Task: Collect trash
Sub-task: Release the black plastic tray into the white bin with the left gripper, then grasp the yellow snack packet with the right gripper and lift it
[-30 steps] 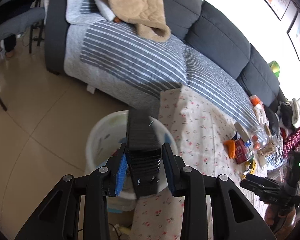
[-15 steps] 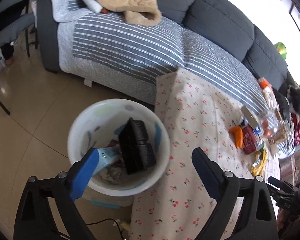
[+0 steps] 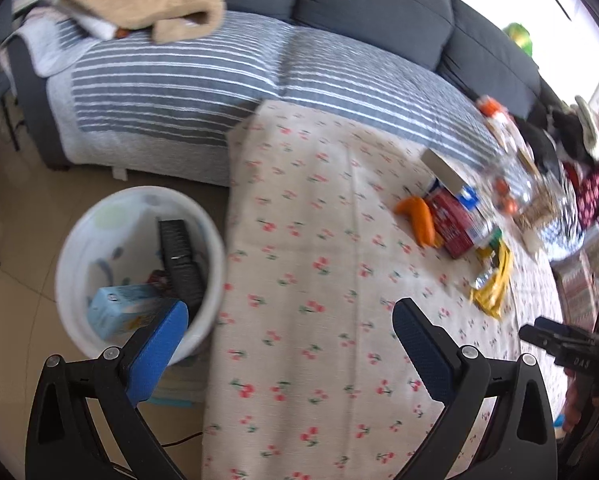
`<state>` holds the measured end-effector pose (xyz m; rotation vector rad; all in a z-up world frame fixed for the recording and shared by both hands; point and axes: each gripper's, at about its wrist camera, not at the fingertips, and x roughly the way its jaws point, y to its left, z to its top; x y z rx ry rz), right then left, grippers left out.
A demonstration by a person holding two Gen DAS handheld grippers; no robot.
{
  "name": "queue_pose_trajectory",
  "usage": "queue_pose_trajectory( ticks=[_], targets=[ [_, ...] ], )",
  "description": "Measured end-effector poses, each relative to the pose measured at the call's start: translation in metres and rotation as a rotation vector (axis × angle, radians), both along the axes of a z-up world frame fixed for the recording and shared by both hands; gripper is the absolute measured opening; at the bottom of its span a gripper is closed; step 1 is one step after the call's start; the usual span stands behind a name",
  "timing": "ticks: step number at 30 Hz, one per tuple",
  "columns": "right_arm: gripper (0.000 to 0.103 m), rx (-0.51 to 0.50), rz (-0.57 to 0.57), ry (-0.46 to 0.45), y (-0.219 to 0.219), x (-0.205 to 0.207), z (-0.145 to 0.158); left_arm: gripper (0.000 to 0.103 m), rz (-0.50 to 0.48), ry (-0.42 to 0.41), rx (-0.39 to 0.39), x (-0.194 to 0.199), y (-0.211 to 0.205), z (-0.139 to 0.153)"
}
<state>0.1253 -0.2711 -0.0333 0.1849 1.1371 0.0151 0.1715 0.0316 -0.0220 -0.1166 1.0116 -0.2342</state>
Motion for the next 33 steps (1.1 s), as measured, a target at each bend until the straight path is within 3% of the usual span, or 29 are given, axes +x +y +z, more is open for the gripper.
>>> queue_pose_trajectory(
  ticks=[14,33],
  targets=[
    [0.087,-0.012,-0.161,0.062,-0.065,-0.008,-0.014,0.103,-0.142,0.053,0.037,0.005,-0.072,-0.015],
    [0.088,0.055,-0.244,0.140,-0.075,0.049,-0.051,0.103,-0.140,0.083,0.042,0.017,-0.071,-0.023]
  ],
)
